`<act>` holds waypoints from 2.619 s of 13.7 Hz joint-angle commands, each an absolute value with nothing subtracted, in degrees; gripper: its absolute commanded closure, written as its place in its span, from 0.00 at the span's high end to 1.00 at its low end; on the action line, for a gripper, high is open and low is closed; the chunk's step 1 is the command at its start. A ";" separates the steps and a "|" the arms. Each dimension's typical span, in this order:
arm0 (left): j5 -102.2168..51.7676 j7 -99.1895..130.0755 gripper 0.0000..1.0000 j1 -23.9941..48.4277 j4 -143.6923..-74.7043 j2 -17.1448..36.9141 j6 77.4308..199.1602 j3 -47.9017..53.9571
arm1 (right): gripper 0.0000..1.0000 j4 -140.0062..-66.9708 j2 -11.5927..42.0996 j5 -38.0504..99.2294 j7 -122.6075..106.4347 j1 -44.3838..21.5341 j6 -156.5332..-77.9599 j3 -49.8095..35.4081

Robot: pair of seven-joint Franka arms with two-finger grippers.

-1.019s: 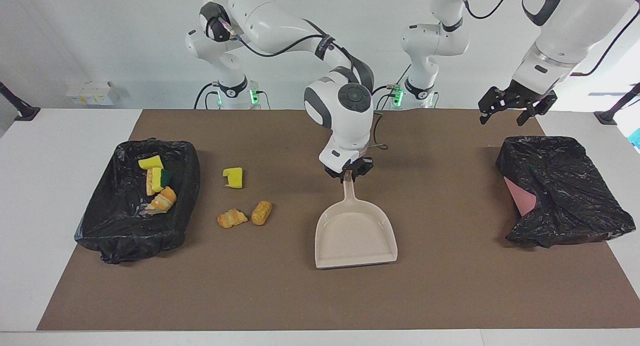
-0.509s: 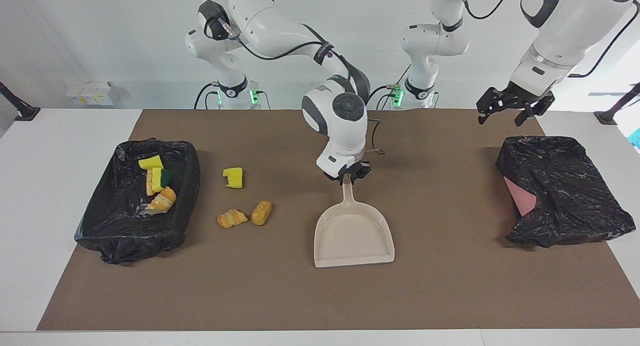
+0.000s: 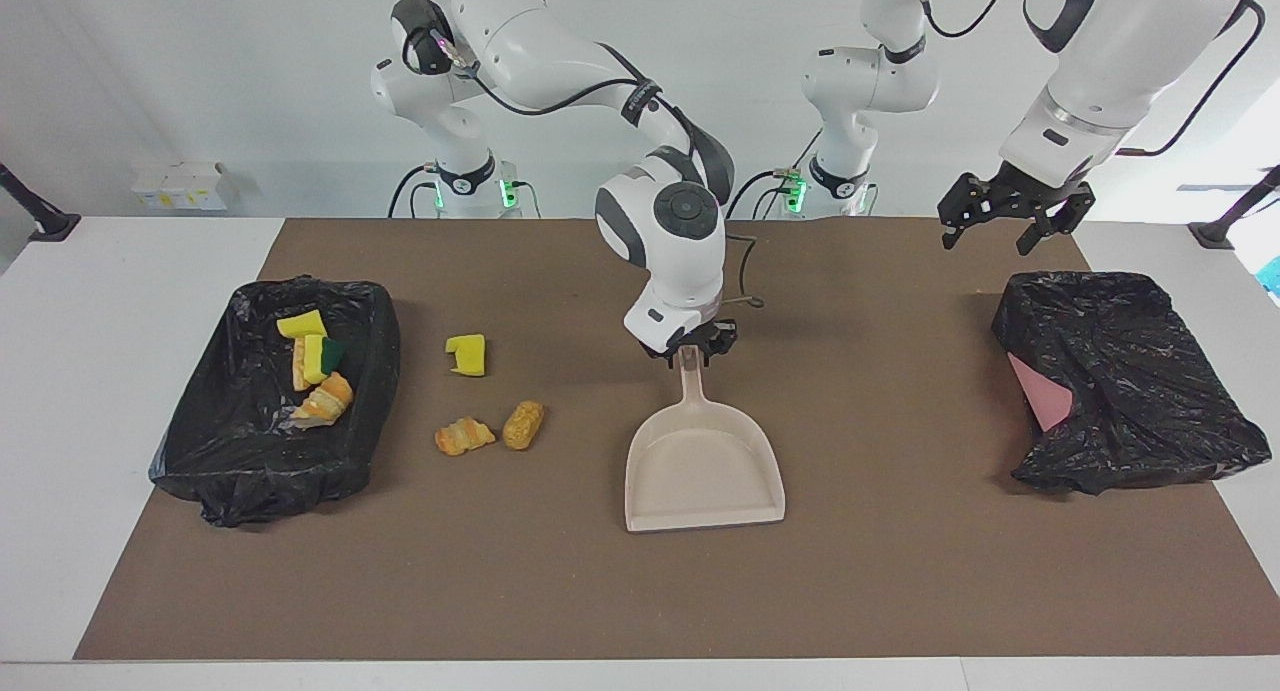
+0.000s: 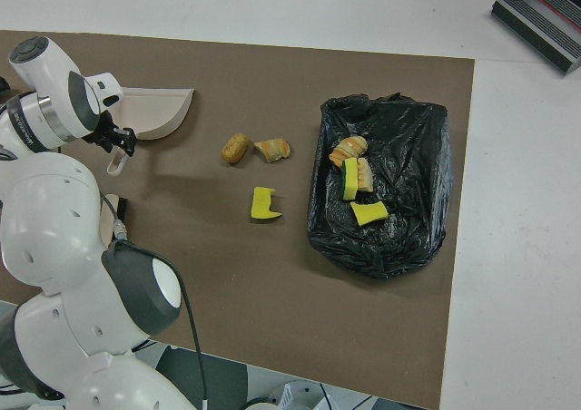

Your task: Sweep and dump trash in bin

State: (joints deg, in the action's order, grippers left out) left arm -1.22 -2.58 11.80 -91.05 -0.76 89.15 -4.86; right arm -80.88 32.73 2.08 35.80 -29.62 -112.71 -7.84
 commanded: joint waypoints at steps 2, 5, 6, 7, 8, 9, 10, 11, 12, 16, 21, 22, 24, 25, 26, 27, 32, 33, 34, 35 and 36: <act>-0.70 -1.41 1.00 15.99 -91.94 -0.44 91.49 -5.54 | 0.80 -83.23 29.45 3.43 37.97 -29.53 -112.68 -8.09; -0.70 3.15 1.00 19.33 -92.37 0.88 93.16 -5.54 | 0.80 -87.16 24.90 3.25 38.93 -30.50 -109.69 -8.17; -0.79 4.38 1.00 19.51 -92.46 1.05 93.77 -5.54 | 0.80 -91.10 21.65 3.25 39.72 -30.76 -109.69 -8.26; -0.79 6.57 1.00 20.29 -92.46 1.75 94.48 -5.45 | 0.80 -94.88 18.14 3.34 39.73 -31.20 -109.51 -8.26; -0.88 10.86 1.00 21.52 -92.55 2.80 95.35 -5.36 | 0.80 -99.36 14.45 3.43 39.73 -31.46 -108.90 -8.26; -0.88 13.94 1.00 22.32 -92.55 3.68 96.75 -5.36 | 0.80 -103.58 11.54 3.43 39.90 -33.12 -109.07 -8.26; -0.88 15.71 1.00 23.11 -92.46 4.56 97.46 -5.36 | 0.80 -107.19 9.25 3.60 40.08 -34.96 -109.42 -8.26; -0.88 16.69 1.00 24.07 -92.46 5.27 97.73 -5.36 | 0.79 -109.92 7.40 3.78 40.17 -35.94 -109.51 -8.26; -0.88 18.27 1.00 24.69 -92.37 6.14 98.26 -5.36 | 0.79 -112.56 5.56 4.65 40.95 -37.34 -109.60 -8.26; -1.49 25.90 1.00 29.25 -92.99 9.57 105.02 -5.36 | 0.78 -126.71 -2.53 9.31 41.75 -42.18 -118.19 -8.26; -1.41 31.37 1.00 34.62 -93.08 14.93 111.44 -5.36 | 0.78 -132.52 -2.20 11.69 41.84 -46.84 -125.39 -8.26; -1.41 31.55 1.00 35.15 -93.08 15.46 111.79 -5.36 | 0.78 -133.41 -1.94 11.78 41.92 -47.54 -127.59 -8.26; -1.32 31.81 1.00 36.65 -93.34 16.95 113.54 -5.36 | 0.77 -133.59 -1.15 12.04 41.75 -47.55 -128.32 -8.26; -1.32 32.60 1.00 37.17 -93.77 17.66 115.29 -5.36 | 0.75 -133.51 -0.88 12.04 41.66 -47.64 -128.49 -8.26; -1.32 33.13 1.00 38.05 -94.91 18.01 117.40 -5.36 | 0.69 -133.51 -0.53 12.04 41.66 -47.55 -128.50 -8.26; -1.32 33.22 1.00 38.32 -95.97 18.02 118.64 -5.36 | 0.62 -133.42 -0.44 12.04 41.75 -47.64 -128.41 -8.26; -0.88 35.50 1.00 39.72 -97.82 20.38 121.64 -5.36 | 0.14 -132.89 -0.17 11.87 41.75 -47.55 -128.58 -8.17; -0.44 36.73 1.00 41.29 -97.82 22.04 122.16 -5.36 | 0.07 -132.80 -0.26 11.69 41.66 -47.55 -128.50 -8.17; -0.35 37.87 1.00 42.53 -97.74 23.63 123.30 -5.45 | 0.04 -132.80 -0.61 11.69 41.75 -47.46 -128.58 -8.17; -0.35 39.45 1.00 42.71 -97.39 25.21 124.70 -5.45 | 0.02 -132.80 -0.88 11.60 41.92 -47.46 -128.50 -8.09; -0.35 39.98 1.00 43.06 -97.38 25.57 125.76 -5.36 | 0.00 -132.80 -1.05 11.43 42.62 -47.29 -128.50 -8.09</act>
State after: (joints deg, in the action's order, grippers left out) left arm -1.25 37.69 41.45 -97.60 23.74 123.11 -4.45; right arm -132.63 -0.28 10.51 41.18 -47.59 -127.32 -8.17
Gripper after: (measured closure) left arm 0.000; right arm 0.740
